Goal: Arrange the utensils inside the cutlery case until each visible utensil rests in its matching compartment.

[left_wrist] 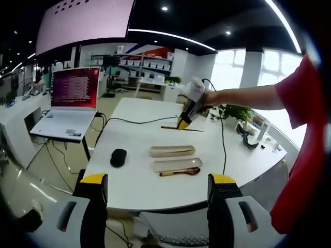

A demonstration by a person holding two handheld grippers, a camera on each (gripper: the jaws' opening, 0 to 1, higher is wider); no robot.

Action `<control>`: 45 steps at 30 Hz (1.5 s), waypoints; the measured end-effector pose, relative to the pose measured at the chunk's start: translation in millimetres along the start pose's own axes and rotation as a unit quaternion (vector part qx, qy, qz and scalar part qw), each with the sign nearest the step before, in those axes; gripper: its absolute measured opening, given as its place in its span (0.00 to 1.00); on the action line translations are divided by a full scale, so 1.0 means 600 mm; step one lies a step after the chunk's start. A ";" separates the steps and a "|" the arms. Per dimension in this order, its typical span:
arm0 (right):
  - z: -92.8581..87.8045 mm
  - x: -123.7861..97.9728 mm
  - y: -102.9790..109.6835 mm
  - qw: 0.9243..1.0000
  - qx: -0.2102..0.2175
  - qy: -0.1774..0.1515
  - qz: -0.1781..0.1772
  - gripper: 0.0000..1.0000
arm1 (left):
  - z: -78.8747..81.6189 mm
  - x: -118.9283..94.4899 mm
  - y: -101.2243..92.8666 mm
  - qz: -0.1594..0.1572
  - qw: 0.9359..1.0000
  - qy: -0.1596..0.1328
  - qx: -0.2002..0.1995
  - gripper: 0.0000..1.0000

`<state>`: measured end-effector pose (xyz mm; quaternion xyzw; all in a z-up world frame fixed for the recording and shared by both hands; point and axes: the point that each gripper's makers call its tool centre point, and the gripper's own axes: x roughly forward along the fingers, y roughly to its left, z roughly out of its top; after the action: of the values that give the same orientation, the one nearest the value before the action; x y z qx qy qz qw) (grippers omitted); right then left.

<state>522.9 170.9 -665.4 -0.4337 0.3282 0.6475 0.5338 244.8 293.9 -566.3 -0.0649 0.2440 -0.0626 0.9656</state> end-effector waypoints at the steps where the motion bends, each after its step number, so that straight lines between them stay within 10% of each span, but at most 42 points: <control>1: 0.001 0.003 -0.002 1.000 0.001 -0.002 -0.001 0.01 | -0.001 -0.001 0.001 0.001 1.000 0.000 -0.001 0.81; 25: -0.017 0.102 -0.037 0.999 -0.010 -0.024 -0.044 0.01 | 0.017 -0.009 0.026 0.004 0.999 -0.023 -0.021 0.85; 45: -0.060 0.165 -0.038 0.998 0.036 -0.036 -0.044 0.01 | -0.007 -0.004 0.042 0.010 1.000 0.011 -0.013 0.83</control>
<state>547.7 184.3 -769.5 -0.4043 0.3126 0.6266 0.5884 242.8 318.6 -572.6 -0.0743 0.2560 -0.0503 0.9625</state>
